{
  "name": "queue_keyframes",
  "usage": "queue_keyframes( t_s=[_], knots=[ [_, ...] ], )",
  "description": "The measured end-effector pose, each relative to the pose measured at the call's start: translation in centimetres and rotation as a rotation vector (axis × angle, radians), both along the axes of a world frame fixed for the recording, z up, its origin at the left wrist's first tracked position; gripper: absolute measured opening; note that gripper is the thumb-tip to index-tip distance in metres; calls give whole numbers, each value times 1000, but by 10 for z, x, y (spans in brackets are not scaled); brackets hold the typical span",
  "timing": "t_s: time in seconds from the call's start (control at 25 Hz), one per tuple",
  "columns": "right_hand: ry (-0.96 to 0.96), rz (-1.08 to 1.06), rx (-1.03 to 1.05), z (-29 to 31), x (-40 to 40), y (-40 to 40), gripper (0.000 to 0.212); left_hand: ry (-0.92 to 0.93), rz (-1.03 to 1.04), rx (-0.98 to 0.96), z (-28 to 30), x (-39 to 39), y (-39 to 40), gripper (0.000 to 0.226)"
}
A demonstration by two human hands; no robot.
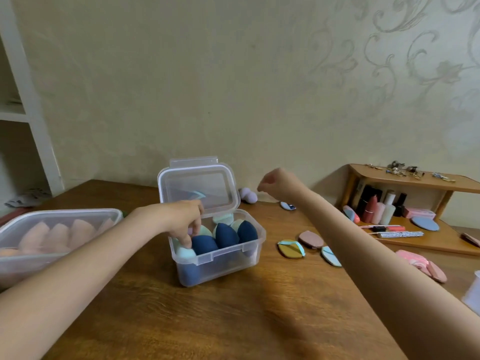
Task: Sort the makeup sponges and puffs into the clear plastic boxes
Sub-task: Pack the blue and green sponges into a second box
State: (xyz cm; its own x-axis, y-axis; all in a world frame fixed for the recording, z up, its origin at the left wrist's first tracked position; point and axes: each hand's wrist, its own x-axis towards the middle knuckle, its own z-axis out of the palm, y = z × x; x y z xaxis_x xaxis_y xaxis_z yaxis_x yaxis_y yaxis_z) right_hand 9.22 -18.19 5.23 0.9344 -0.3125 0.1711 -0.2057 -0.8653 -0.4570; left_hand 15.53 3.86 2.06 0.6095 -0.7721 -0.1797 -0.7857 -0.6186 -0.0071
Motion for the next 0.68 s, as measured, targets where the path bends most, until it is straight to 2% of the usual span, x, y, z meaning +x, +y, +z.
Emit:
queue_keyframes(
  t_s=[0.08, 0.12, 0.24, 0.36, 0.44, 0.6, 0.68],
  knots=[
    [180, -9, -339, -31, 34, -22, 36, 9, -21, -15, -3, 6, -1, 21],
    [274, 17, -395, -50, 54, -31, 40, 15, -37, -21, -4, 9, -1, 21],
    [353, 51, -347, -93, 101, -51, 44, 58, -44, -49, -7, 15, -2, 16],
    [391, 84, -349, -109, 123, -50, 52, 69, -41, -94, -12, 17, -2, 16],
    [248, 69, -296, -102, 113, -42, 50, 58, -70, -121, -16, 16, -2, 19],
    [-363, -85, 52, -46, 49, -33, 37, 130, -118, -145, -17, 7, -8, 25],
    [-469, -62, 306, -14, 0, -24, 38, 150, -157, -155, -17, -8, -19, 28]
  ],
)
